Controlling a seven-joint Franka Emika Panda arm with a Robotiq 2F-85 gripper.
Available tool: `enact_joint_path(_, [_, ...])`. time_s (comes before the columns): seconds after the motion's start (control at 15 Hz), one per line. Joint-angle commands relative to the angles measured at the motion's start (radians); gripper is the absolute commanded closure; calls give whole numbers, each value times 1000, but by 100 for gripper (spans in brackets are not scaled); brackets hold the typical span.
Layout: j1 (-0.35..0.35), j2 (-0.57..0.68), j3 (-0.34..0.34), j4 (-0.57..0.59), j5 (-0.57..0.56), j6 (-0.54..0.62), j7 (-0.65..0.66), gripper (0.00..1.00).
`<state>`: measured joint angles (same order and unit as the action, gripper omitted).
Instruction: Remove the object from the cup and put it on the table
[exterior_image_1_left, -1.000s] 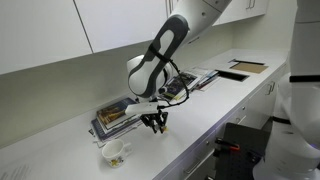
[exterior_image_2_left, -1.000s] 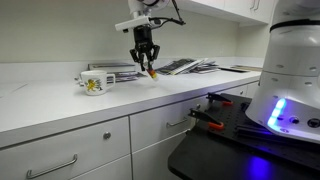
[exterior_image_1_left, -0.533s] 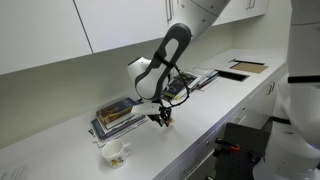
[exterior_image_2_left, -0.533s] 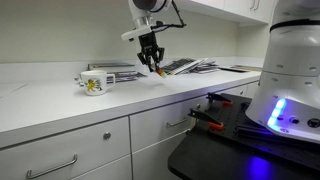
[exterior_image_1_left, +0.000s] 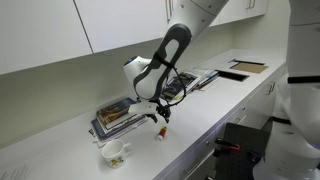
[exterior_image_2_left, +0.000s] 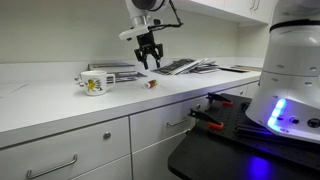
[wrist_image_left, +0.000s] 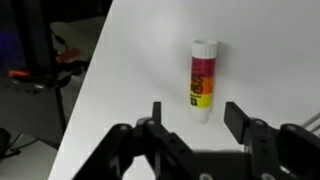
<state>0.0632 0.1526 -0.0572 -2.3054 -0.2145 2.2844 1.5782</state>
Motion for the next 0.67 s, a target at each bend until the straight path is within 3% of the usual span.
enact_joint_path(0.0, [0,-64,11,-15,26,-10,-8,1])
enact_joint_path(0.6, [-18,-228,53,-36,178,-96,-100,0])
